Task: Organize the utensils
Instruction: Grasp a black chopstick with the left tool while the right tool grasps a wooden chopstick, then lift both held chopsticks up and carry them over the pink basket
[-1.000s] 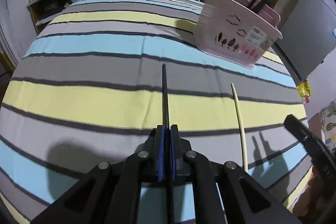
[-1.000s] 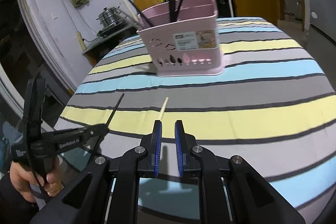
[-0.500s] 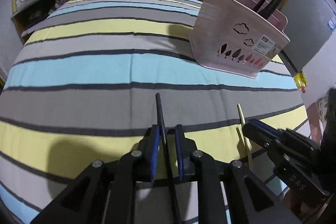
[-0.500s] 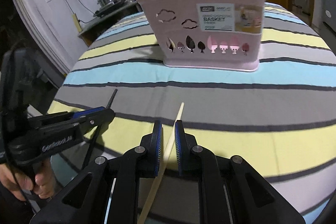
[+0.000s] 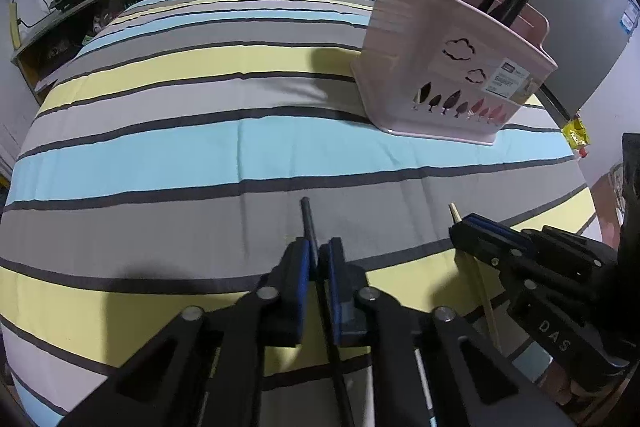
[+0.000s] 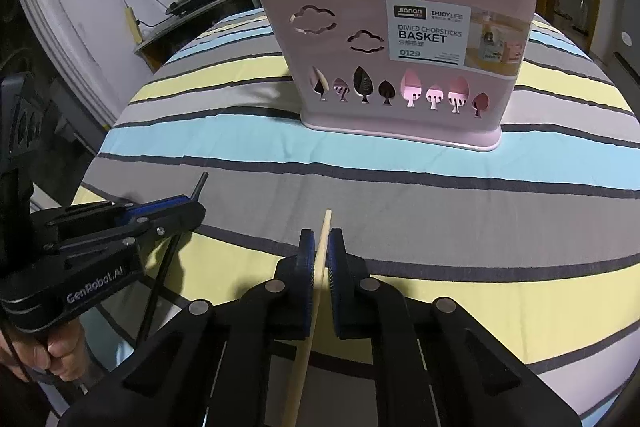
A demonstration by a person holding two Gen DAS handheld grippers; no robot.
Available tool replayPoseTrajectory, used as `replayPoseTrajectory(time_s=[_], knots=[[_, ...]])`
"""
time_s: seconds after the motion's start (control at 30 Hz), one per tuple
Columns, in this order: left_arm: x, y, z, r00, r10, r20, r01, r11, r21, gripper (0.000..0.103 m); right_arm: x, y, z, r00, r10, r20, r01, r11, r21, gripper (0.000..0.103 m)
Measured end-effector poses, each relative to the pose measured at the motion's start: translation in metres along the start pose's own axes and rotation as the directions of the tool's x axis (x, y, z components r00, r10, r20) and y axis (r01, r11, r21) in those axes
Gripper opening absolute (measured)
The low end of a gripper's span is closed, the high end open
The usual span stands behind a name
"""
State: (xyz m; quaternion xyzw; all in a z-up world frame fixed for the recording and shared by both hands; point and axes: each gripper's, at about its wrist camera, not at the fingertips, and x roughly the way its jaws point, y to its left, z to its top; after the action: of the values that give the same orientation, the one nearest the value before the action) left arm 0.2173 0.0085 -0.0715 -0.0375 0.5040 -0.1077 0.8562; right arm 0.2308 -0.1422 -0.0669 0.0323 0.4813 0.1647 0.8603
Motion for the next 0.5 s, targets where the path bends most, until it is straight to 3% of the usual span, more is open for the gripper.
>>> replayPoseTrajectory(time_s=[0.27, 0.5], knots=[[-0.005, 0.005, 0.005, 1.0, -0.021, -0.005, 0.021, 0.999, -0.033, 0.006, -0.019, -0.002, 0.006, 0.999, 0.028, 0.033, -0.028, 1.0, -0.005, 0.005], [-0.033, 0.003, 0.016, 0.998, -0.043, 0.052, 0.044, 0.999, -0.023, 0.005, -0.045, -0.006, 0.019, 0.994, 0.058, 0.09, -0.058, 0.998, -0.003, 0.005]])
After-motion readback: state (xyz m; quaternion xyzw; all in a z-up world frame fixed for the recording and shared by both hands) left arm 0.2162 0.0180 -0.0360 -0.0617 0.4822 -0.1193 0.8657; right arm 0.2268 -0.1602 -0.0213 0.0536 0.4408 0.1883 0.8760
